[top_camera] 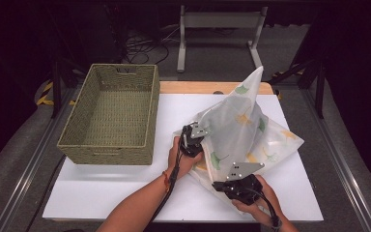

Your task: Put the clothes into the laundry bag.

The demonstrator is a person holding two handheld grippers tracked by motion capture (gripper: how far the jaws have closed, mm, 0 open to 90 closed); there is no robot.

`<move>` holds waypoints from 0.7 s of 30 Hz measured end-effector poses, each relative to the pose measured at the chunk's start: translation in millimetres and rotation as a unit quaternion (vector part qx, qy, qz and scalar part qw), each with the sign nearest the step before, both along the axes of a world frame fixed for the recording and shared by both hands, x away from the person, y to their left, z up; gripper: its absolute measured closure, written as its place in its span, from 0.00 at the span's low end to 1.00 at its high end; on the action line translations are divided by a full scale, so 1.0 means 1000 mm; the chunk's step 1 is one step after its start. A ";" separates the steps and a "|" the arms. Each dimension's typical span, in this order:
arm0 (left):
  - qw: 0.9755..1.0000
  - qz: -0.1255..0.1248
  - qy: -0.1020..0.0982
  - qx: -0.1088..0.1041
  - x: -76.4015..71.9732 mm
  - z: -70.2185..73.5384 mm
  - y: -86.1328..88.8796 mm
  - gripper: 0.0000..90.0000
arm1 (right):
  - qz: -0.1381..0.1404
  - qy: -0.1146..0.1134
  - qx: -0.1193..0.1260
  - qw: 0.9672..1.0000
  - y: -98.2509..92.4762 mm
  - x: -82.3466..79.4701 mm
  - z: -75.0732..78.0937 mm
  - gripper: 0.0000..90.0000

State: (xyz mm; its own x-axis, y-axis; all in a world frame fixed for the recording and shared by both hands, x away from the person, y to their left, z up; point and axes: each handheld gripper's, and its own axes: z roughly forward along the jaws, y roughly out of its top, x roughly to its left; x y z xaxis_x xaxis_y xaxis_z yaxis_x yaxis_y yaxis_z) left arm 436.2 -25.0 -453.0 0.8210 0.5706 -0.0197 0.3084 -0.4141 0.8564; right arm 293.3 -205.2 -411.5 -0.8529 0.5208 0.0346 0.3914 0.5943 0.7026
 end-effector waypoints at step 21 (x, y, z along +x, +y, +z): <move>0.992 -0.116 -0.001 0.054 -0.042 0.014 0.042 1.00 | -0.046 -0.039 0.072 0.996 -0.024 -0.001 0.026 0.99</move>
